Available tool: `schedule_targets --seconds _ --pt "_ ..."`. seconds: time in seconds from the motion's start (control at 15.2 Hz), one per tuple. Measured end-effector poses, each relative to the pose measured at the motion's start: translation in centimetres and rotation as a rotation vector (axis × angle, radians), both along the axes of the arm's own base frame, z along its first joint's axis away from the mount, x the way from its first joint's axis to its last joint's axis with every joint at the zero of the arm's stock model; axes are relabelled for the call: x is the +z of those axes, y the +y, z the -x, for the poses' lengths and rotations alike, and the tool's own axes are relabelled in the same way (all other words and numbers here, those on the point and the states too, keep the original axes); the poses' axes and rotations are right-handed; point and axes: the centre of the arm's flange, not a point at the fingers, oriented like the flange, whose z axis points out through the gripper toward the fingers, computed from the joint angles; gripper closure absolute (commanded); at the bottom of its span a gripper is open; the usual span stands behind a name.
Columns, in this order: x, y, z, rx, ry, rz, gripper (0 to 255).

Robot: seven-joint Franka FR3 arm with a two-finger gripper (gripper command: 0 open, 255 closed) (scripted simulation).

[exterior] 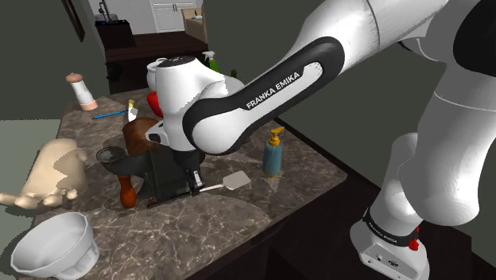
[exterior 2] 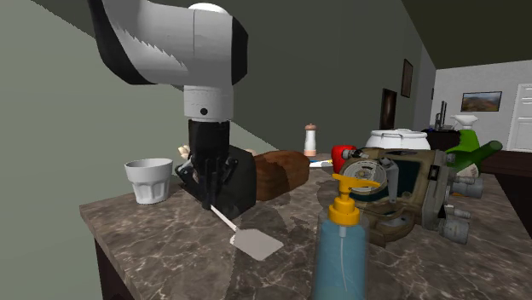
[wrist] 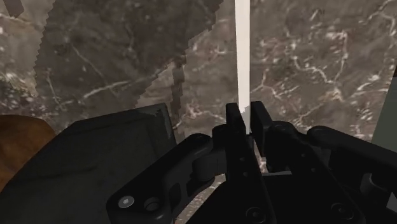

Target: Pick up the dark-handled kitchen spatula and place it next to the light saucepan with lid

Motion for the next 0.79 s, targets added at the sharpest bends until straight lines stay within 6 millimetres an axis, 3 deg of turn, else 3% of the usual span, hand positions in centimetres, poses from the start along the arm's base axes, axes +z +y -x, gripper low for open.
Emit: schedule_targets --seconds 0.79 --pt "6.2 0.0 0.1 0.000 0.000 0.000 255"
